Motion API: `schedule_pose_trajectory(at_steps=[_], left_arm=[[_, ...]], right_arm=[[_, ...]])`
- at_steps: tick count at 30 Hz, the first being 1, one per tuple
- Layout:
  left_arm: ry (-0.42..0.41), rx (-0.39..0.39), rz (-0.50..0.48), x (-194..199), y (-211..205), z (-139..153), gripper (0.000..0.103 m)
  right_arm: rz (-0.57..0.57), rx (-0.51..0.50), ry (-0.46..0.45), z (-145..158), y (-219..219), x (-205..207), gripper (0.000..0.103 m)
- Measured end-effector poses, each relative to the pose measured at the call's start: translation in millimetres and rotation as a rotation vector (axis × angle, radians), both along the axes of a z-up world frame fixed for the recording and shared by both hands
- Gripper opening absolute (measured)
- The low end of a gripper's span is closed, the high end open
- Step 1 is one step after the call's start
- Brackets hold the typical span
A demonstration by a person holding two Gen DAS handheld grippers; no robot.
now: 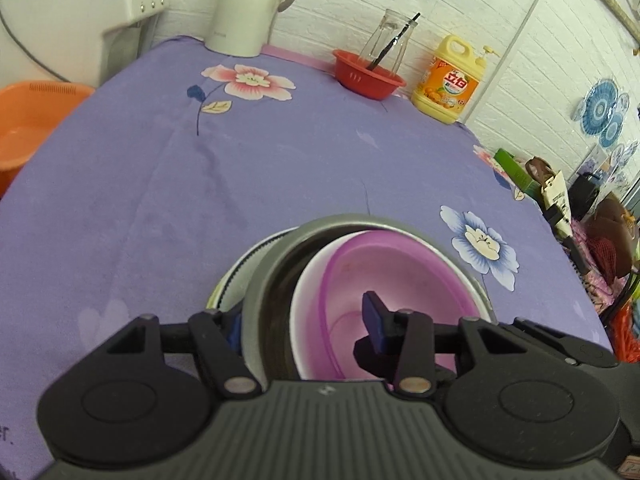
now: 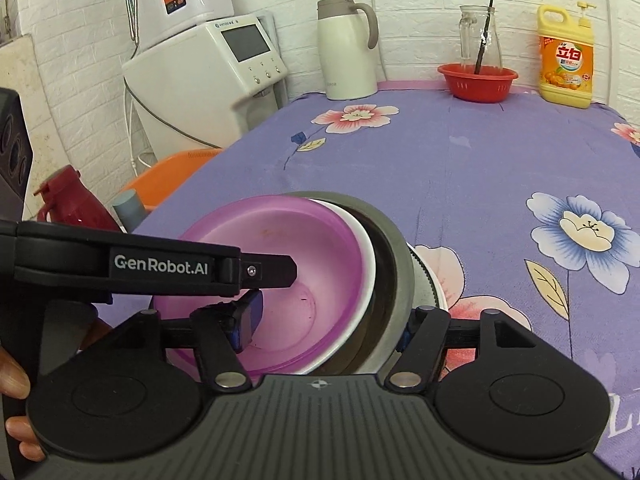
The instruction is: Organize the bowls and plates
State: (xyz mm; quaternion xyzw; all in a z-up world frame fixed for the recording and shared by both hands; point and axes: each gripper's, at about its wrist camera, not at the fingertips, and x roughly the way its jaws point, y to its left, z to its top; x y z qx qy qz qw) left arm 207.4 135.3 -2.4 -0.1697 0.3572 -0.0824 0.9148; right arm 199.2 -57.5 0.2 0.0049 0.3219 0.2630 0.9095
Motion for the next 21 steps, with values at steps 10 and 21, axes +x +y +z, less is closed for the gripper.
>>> schedule_pose_trajectory(at_steps=[10,21], left_arm=[[-0.08,-0.036,0.024,1,9,12,0.073],[-0.095,-0.045,0.07,6,21,18,0.074]], right_arm=[[0.002,-0.051,-0.029,-1,8,7,0.103],[-0.041,0.022,-0.075,14,-9,17,0.103]])
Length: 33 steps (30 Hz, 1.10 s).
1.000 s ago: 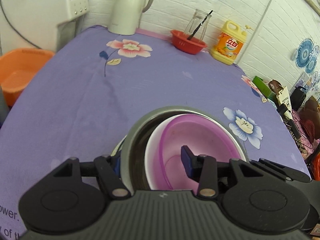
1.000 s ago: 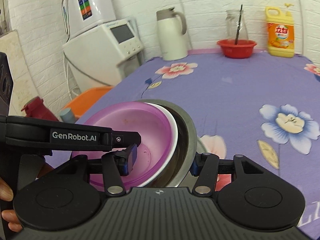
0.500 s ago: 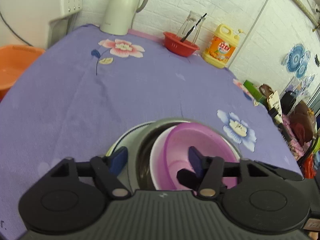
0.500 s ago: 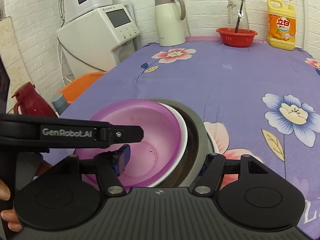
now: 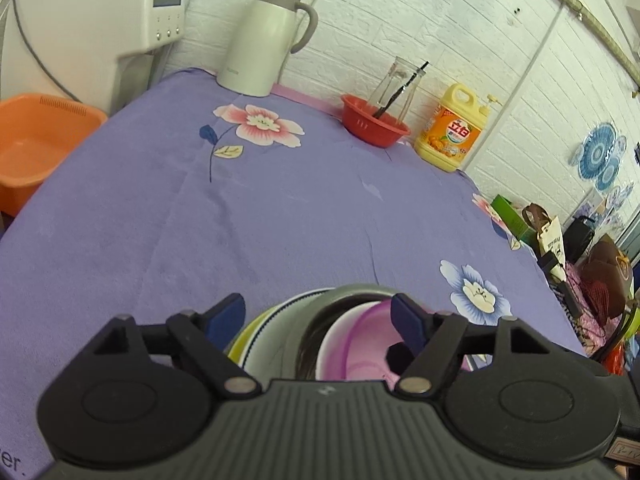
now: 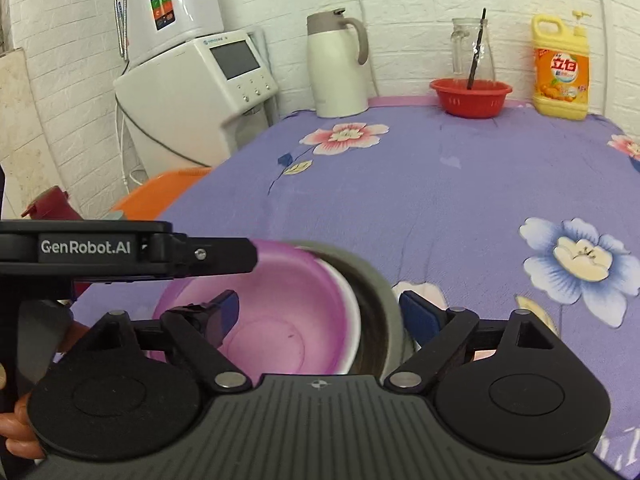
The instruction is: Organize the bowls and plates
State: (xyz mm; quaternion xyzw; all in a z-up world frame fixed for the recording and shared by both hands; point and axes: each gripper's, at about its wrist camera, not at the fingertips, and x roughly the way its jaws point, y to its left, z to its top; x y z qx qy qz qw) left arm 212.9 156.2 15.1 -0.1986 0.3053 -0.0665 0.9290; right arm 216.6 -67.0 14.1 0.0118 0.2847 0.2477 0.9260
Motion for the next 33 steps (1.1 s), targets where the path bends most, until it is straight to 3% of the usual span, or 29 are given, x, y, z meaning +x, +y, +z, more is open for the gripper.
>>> schedule_pose_trajectory(at_steps=[13,22,25,28,33], left_arm=[[-0.039,0.034,0.044,-23,-22,12,0.075],[-0.16,0.172,0.082,-81,-60,23,0.076],[-0.204,0.144,0.105,-101,-71,13,0.076],[-0.182,0.111,0.088,-116,-83,1,0.076],[-0.205,0.162,0.082,-147,-96,2,0.076]], right_arm=[[-0.099,0.063,0.006,4,-39,-14,0.103],[-0.168,0.058,-0.016,-2,-62,-47,0.103],[-0.187,0.094,-0.06,-6,-71,-62,0.103],[-0.225,0.123,-0.099,-14,-78,-78,0.103],[-0.25,0.134,-0.109,-18,-89,-103,0.103]])
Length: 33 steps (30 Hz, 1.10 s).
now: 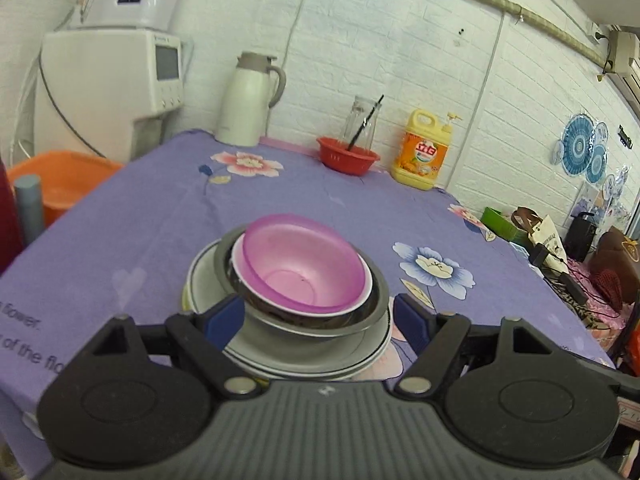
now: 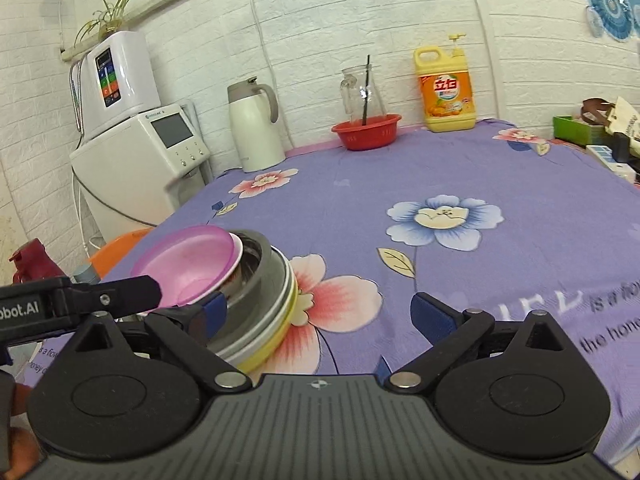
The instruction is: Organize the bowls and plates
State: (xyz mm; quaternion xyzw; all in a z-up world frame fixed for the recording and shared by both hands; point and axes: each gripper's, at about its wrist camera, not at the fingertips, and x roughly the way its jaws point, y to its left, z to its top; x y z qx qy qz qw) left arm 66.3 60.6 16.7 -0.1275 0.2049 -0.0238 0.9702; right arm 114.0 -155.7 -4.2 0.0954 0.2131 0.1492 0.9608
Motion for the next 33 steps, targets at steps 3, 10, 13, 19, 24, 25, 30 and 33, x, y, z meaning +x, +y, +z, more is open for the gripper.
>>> schedule_pose_trajectory(at_steps=[3,10,13,19,24,25,30,33], left_arm=[[-0.031,-0.007,-0.018,-18,-1,3,0.076],[-0.056,0.032,-0.025,-62,-12,-4,0.076],[-0.041,0.058,-0.03,-66,-13,-12,0.076],[-0.012,0.099,0.023,-62,-15,-15,0.076],[-0.019,0.139,0.046,-62,-20,-12,0.076],[-0.014,0.146,0.051,-62,-21,-12,0.076],[-0.013,0.164,0.054,-63,-23,-11,0.076],[-0.015,0.16,0.058,-64,-22,-11,0.076]], right_arm=[[-0.007,0.02,-0.02,1,-5,-15,0.103],[-0.043,-0.028,0.033,-8,-2,-54,0.103],[-0.015,-0.036,0.052,-24,2,-66,0.103],[-0.012,-0.063,0.053,-24,4,-70,0.103],[-0.063,-0.061,-0.029,-12,-5,-83,0.103],[-0.065,-0.062,-0.033,-11,-6,-84,0.103],[-0.069,-0.044,-0.03,-12,-10,-82,0.103],[-0.07,-0.054,-0.004,-16,-7,-79,0.103]])
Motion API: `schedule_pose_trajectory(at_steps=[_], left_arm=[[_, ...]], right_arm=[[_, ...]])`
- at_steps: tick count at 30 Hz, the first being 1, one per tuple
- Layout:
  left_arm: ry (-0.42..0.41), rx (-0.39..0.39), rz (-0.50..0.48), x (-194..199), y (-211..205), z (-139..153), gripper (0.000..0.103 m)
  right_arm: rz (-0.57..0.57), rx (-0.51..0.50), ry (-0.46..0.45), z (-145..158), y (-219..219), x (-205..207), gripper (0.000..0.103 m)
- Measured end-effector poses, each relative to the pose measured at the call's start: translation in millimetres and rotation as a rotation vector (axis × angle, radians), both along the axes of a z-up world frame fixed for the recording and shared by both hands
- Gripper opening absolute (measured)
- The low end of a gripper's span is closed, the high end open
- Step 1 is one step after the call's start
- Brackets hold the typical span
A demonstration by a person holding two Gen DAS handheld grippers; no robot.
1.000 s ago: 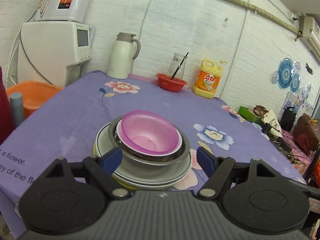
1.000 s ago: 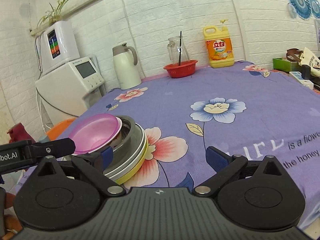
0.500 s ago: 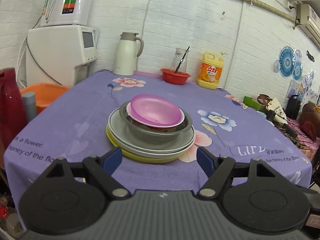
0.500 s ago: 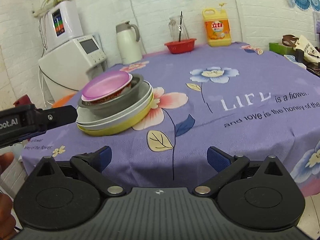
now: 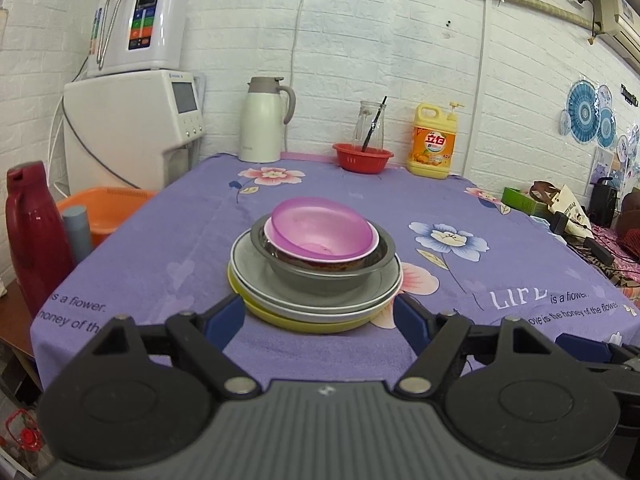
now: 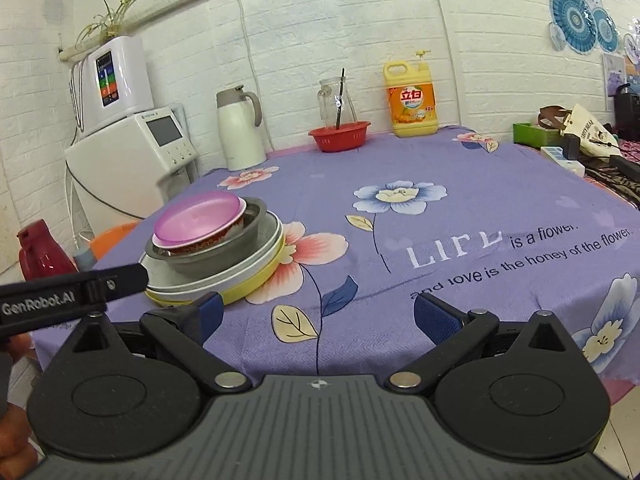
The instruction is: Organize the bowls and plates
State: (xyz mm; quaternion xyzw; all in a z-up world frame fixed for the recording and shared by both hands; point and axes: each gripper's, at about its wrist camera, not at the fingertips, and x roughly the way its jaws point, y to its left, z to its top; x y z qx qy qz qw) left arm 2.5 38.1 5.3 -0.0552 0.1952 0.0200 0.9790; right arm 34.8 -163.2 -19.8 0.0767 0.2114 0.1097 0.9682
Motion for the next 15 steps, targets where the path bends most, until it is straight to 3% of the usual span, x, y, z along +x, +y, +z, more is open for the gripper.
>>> schedule_pose_trajectory(at_steps=[15], left_arm=[[0.023,0.014,-0.015,4.0,-3.4,-6.0,0.077]], right_arm=[[0.011,-0.019,0.028,-5.6,2.9,0.7,0.103]])
